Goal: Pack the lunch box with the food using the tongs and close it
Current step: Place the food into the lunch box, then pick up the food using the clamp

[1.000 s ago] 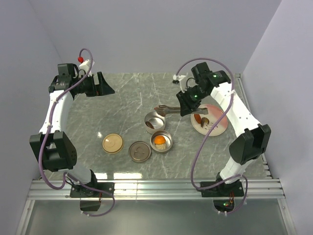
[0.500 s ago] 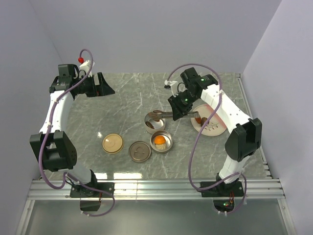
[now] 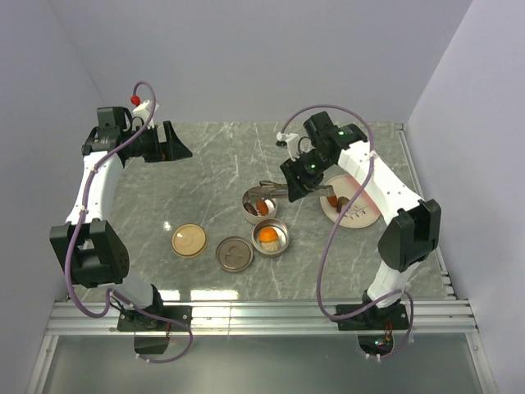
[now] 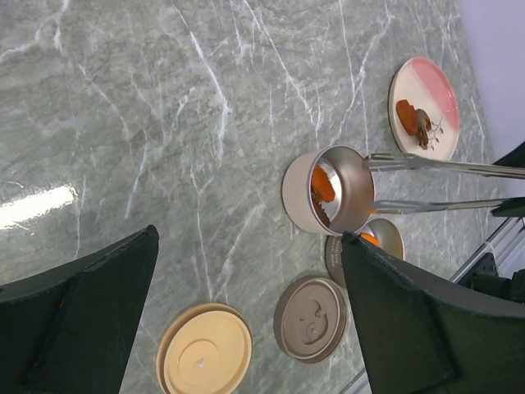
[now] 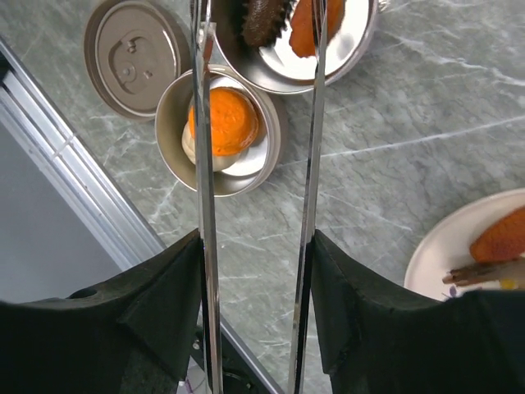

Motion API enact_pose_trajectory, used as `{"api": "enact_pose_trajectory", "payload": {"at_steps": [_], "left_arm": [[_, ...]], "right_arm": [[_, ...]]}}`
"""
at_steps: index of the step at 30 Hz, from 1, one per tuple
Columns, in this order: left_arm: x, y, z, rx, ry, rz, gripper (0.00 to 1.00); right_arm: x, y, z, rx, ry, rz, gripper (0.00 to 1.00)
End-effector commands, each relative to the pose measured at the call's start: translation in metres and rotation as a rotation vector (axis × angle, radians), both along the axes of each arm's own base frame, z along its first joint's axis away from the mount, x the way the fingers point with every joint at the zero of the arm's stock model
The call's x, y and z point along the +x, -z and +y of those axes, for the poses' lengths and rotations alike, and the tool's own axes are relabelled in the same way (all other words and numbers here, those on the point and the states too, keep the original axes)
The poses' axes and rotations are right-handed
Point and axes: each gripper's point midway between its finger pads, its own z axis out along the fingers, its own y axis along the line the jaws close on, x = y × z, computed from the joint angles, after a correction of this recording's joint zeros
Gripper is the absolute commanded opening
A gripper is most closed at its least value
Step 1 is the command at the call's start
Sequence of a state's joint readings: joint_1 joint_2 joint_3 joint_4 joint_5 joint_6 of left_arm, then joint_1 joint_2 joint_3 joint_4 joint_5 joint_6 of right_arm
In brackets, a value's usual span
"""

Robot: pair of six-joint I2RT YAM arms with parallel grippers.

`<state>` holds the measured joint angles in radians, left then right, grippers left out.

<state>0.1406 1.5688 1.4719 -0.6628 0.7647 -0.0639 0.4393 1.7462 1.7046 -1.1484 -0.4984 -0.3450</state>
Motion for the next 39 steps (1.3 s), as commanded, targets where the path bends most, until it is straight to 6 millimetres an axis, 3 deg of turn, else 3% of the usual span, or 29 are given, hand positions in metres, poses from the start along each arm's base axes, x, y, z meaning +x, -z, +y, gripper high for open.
{"api": "enact_pose_trajectory", "payload": {"at_steps": [1,9,14,24,39], "left_arm": [[0.001,-0.027,0.000,0.026,0.013,-0.089,0.99],[-0.001,-0.031,-0.001,0.030,0.014,-0.104,0.99],[-0.001,-0.029,-0.003,0.013,0.015,-0.098,0.99],[-0.003,-0.030,-0.002,0.019,0.015,-0.103,0.99],[-0.001,-0.025,-0.002,0.017,0.017,-0.090,0.99]], "right_arm": [[0.002,-0.042,-0.019,0.054,0.051,-0.100,0.57],[0.008,-0.025,-0.123,-0.080,0.283,-0.108,0.54],[0.000,-0.008,-0.165,-0.185,0.398,-0.098,0.52],[0.002,0.022,-0.198,-0.304,0.490,-0.102,0.54],[0.020,0.038,-0.194,-0.293,0.515,-0.083,0.56]]}}
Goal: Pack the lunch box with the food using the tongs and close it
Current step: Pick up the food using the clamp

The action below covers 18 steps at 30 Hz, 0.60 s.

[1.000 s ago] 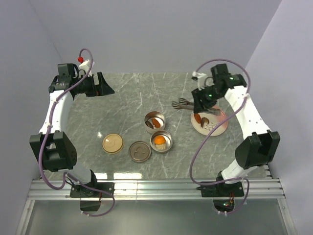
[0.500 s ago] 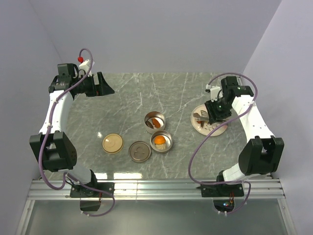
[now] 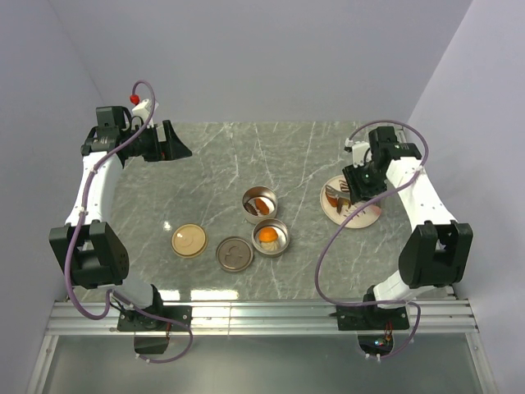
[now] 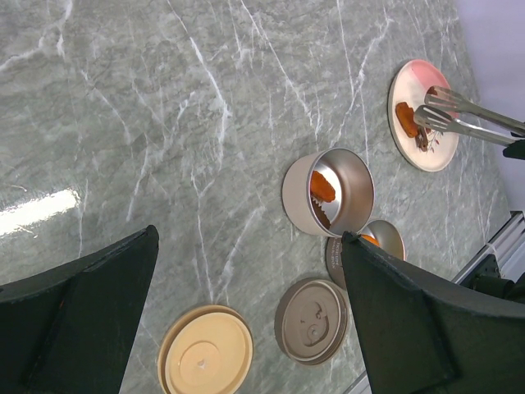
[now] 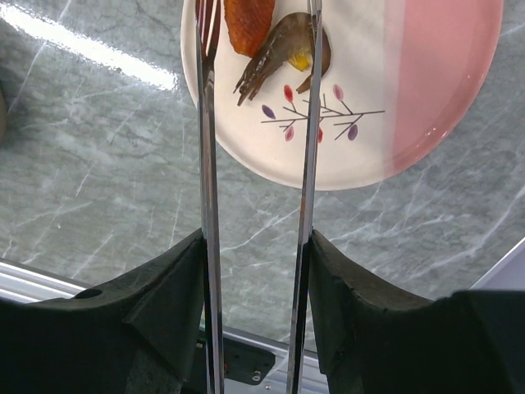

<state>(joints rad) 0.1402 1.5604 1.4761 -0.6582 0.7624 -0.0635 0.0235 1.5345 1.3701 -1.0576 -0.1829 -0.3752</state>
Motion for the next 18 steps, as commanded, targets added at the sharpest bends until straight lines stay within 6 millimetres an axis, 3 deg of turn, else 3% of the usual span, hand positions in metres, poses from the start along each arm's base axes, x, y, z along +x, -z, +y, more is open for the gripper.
{"api": "enact_pose_trajectory", "payload": {"at_steps": [1,18], "left_arm": [[-0.002,-0.019,-0.002,0.013,0.018,-0.071,0.99],[0.000,-0.008,-0.002,0.005,0.013,-0.041,0.99]], "right_arm": [[0.011,-0.001,0.001,0.008,0.013,-0.035,0.56],[0.013,0.031,0.008,-0.010,-0.005,0.022,0.52]]}}
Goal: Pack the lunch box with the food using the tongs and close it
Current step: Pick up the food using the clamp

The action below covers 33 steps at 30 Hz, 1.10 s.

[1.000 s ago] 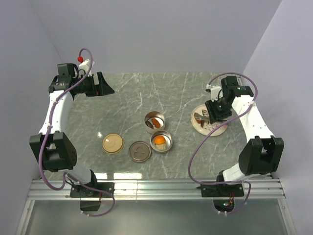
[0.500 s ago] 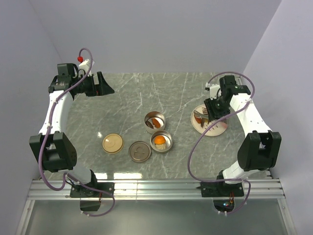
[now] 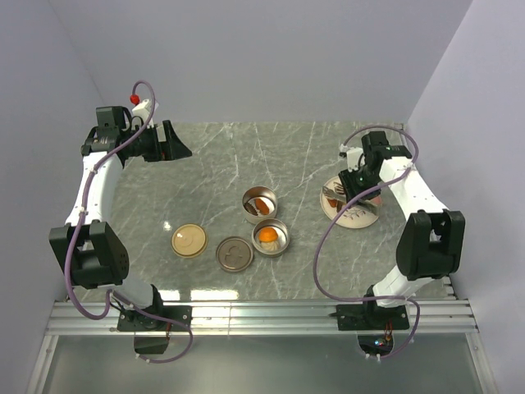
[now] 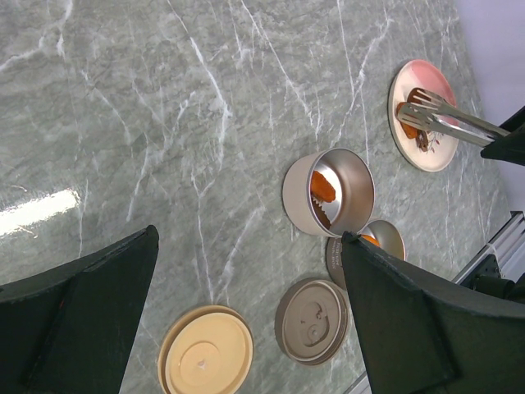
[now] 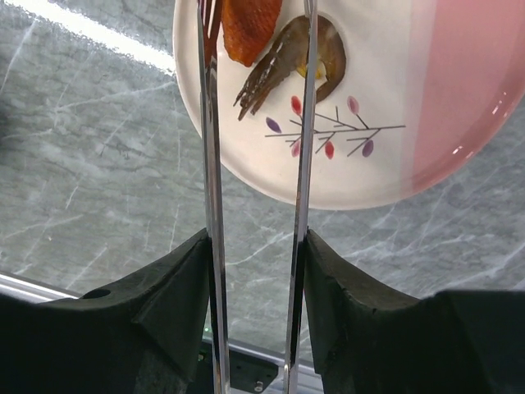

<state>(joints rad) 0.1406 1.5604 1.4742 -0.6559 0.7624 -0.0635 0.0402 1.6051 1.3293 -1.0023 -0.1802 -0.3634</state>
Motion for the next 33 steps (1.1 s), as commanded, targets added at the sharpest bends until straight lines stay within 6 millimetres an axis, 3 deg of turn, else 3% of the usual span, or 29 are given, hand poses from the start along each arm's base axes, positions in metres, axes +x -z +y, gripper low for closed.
{"api": "enact_pose_trajectory", "payload": {"at_steps": [1,13,21,28,33], "left_arm": [[0.000,-0.008,-0.003,0.005,0.016,-0.040,0.99],[0.002,-0.009,-0.002,0.002,0.018,-0.042,0.99],[0.000,-0.012,-0.003,0.007,0.023,-0.050,0.99],[-0.001,-0.009,-0.002,0.014,0.021,-0.045,0.99],[-0.001,-0.010,0.000,0.024,0.016,-0.048,0.99]], "right_arm": [[0.008,0.002,0.002,-0.013,0.002,-0.036,0.52],[-0.002,-0.015,0.004,-0.003,0.006,-0.023,0.51],[-0.006,-0.013,0.002,-0.013,0.034,0.002,0.55],[-0.004,-0.016,0.004,0.000,0.038,0.001,0.47],[-0.002,-0.029,0.000,0.005,0.049,-0.028,0.43]]}}
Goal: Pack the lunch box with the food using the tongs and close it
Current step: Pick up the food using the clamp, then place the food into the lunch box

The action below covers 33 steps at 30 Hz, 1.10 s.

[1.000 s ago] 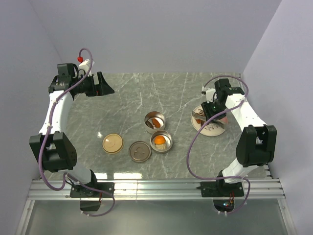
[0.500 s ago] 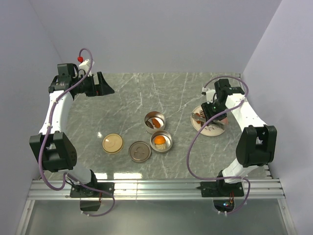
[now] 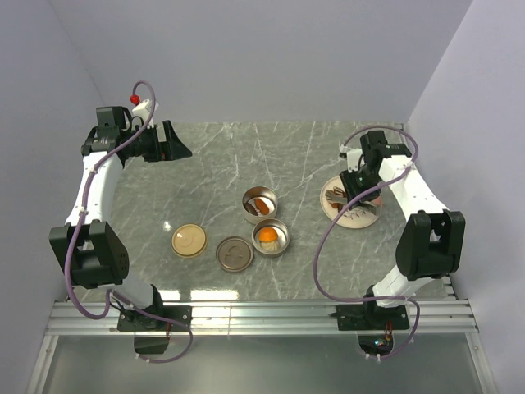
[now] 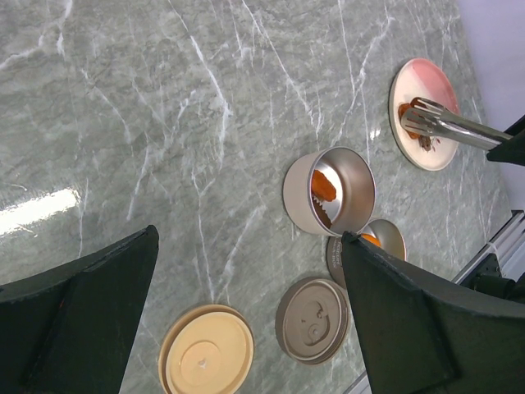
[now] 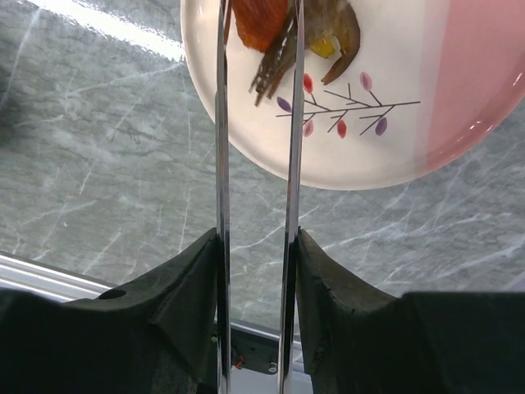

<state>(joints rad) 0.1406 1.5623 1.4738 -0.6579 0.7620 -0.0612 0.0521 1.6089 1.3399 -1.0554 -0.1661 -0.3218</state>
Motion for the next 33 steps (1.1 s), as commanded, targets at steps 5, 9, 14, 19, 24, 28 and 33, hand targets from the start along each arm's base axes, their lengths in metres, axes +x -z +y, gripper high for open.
{"api": "enact_pose_trajectory", "payload": {"at_steps": [5,9,14,19,24,28,33], "left_arm": [[0.000,-0.011,-0.001,0.018,0.021,-0.049,0.99],[0.001,-0.013,-0.002,0.013,0.018,-0.052,0.99],[0.001,-0.015,-0.002,0.011,0.019,-0.058,0.99],[0.002,-0.013,-0.004,-0.008,0.017,-0.045,0.99],[-0.001,-0.012,-0.005,-0.019,0.018,-0.038,0.99],[-0.001,-0.011,-0.006,-0.023,0.019,-0.035,0.99],[-0.003,-0.011,-0.005,-0.023,0.018,-0.033,0.99]], "right_arm": [[0.014,-0.046,-0.004,0.035,0.020,-0.117,0.41],[0.014,-0.060,0.001,0.064,0.000,-0.139,0.40],[0.022,-0.092,0.016,0.143,-0.041,-0.196,0.39],[0.030,-0.130,0.060,0.261,-0.176,-0.260,0.39],[0.025,-0.142,0.114,0.298,-0.335,-0.295,0.40],[0.019,-0.139,0.151,0.320,-0.406,-0.274,0.40],[0.010,-0.123,0.180,0.324,-0.454,-0.241,0.40]]}}
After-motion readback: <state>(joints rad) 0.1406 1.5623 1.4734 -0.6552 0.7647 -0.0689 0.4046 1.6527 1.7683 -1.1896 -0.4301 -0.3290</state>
